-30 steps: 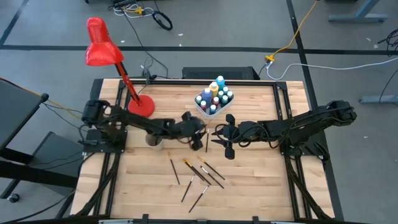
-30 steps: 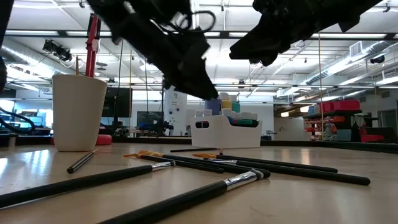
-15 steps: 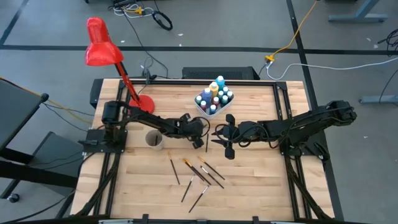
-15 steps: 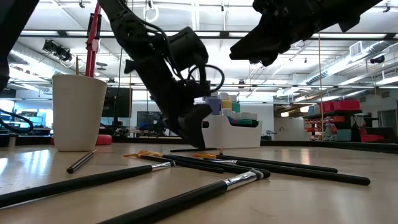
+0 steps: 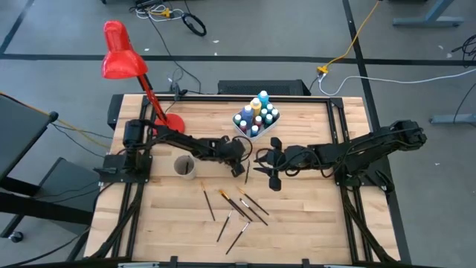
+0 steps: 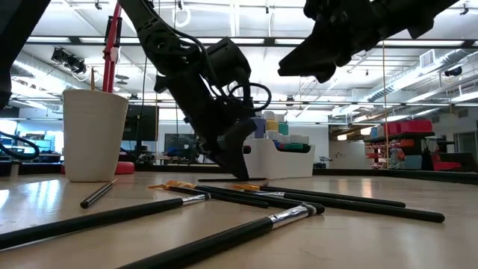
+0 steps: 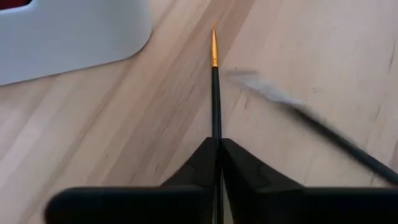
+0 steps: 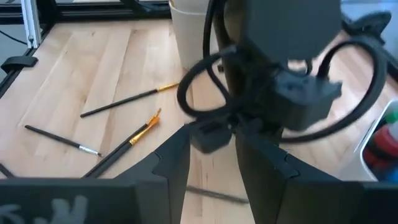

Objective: Pick & Place Paint Supplies
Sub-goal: Put the gold paint brush into the white cup, then put the silver paint brush into the white cup

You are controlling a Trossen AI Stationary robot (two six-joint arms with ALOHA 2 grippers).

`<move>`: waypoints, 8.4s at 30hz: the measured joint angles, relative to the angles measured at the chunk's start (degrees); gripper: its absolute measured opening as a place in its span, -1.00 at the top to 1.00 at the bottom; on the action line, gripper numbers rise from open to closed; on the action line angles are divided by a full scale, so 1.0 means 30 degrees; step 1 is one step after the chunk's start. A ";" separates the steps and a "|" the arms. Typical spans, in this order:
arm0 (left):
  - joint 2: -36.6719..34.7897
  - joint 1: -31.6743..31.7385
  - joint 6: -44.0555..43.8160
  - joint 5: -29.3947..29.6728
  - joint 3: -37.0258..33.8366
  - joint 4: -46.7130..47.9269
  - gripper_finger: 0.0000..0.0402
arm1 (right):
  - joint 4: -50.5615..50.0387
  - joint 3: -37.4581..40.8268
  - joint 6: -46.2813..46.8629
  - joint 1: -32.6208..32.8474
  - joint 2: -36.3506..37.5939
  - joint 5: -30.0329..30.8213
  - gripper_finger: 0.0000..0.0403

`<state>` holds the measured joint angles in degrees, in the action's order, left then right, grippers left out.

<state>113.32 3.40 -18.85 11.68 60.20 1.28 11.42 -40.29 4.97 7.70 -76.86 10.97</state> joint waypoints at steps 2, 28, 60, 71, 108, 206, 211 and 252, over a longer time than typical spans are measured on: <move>0.0003 0.0015 0.0078 -0.0081 -0.0015 0.0021 0.94 | -0.0622 0.0000 0.0212 0.0003 0.0000 -0.0003 0.33; 0.0160 -0.0743 0.1975 -0.3141 -0.0109 -0.2948 0.98 | 0.6094 0.7762 0.0282 -0.2479 -0.0482 -0.0923 -0.02; 0.0105 -0.0757 0.2384 -0.3199 -0.0078 -0.3007 0.96 | 1.0929 0.5931 -0.0881 -0.3738 -0.9070 -0.2560 0.58; 0.0006 -0.0757 0.2062 -0.2441 -0.0054 -0.2225 0.94 | 1.1130 0.6036 -0.2769 -0.3730 -0.9071 -0.2959 0.86; 0.0117 -0.1027 0.5397 -0.2116 0.2878 -0.1463 0.33 | -0.7149 -0.1989 -0.5937 -0.0784 -0.2812 0.0718 0.99; -1.6174 -1.0862 -0.4047 2.1732 -1.1854 -0.3668 0.79 | -0.2543 -0.2055 -0.2914 0.0554 -0.2776 0.2496 0.16; -1.6174 -1.0862 -0.0962 2.1871 -1.1854 -0.6805 0.75 | -0.2490 -0.2055 -0.2124 0.0554 -0.2776 0.2091 0.16; -1.6174 -1.0855 0.5705 1.8707 -1.1839 -1.4258 0.75 | 0.1872 0.6200 0.2201 0.4721 -0.2790 -0.0928 0.36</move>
<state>64.79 -29.17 -1.74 67.81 24.69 -41.50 17.03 -21.69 11.57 21.87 -85.23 8.19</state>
